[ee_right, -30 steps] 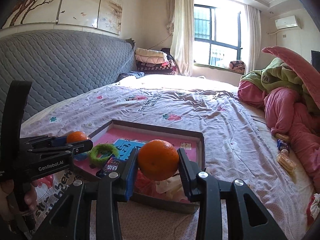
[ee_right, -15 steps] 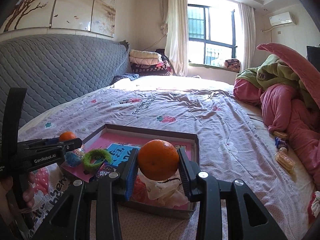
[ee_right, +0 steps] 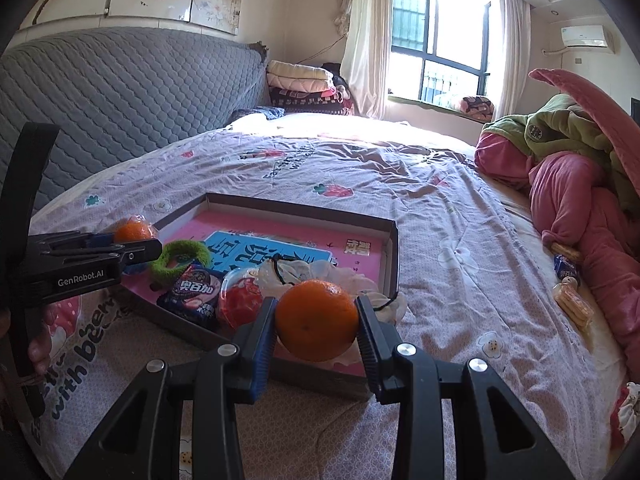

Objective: Organize objects

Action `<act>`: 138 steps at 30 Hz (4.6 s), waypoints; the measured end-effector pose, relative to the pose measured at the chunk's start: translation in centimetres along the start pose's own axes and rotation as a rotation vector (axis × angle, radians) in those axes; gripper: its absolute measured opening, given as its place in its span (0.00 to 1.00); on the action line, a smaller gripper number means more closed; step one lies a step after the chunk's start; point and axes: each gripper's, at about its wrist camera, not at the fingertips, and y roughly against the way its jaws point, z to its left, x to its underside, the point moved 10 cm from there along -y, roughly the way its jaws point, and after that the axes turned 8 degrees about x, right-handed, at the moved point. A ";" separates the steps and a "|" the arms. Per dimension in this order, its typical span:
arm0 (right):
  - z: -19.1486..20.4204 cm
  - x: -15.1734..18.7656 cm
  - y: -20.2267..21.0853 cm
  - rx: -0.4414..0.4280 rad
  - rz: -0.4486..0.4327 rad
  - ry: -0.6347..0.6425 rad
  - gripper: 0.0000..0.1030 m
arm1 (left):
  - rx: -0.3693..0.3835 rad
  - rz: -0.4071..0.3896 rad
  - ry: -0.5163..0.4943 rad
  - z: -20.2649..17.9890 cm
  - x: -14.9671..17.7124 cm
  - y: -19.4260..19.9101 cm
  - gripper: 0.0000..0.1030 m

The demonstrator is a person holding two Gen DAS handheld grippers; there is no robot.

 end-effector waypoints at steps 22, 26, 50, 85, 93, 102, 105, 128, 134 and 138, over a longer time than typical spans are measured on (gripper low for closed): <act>0.7 1.0 -3.5 0.005 0.059 0.000 0.37 | -0.022 0.053 -0.027 -0.9 1.1 -2.4 0.39; 0.3 1.2 -4.1 0.003 0.073 -0.015 0.38 | -0.032 0.055 -0.033 -0.8 1.2 -2.6 0.39; 0.2 1.6 -4.6 0.006 0.096 -0.024 0.38 | -0.065 0.077 -0.060 -1.0 1.9 -3.0 0.39; -0.4 1.1 -3.3 0.000 0.083 -0.072 0.43 | -0.043 0.083 -0.063 -0.8 2.2 -1.6 0.55; -0.8 0.0 -2.1 -0.033 0.049 -0.139 0.52 | -0.042 0.022 -0.059 -1.7 1.2 0.0 0.59; -1.1 -1.1 -0.7 -0.044 0.010 -0.209 0.62 | -0.068 -0.049 -0.057 -1.8 0.0 1.9 0.72; -1.2 -1.4 -0.3 -0.027 -0.006 -0.219 0.66 | -0.088 -0.074 -0.051 -1.5 -0.1 2.6 0.72; 1.7 -1.3 5.0 -0.011 -0.109 -0.213 0.89 | -0.146 -0.109 -0.040 -1.8 2.9 6.9 0.76; 1.9 -0.3 5.4 0.001 -0.092 -0.219 0.89 | -0.164 -0.077 -0.043 -1.8 4.6 7.1 0.76; 1.9 0.7 5.6 0.010 -0.079 -0.217 0.89 | -0.165 -0.070 -0.027 -1.7 5.3 7.4 0.76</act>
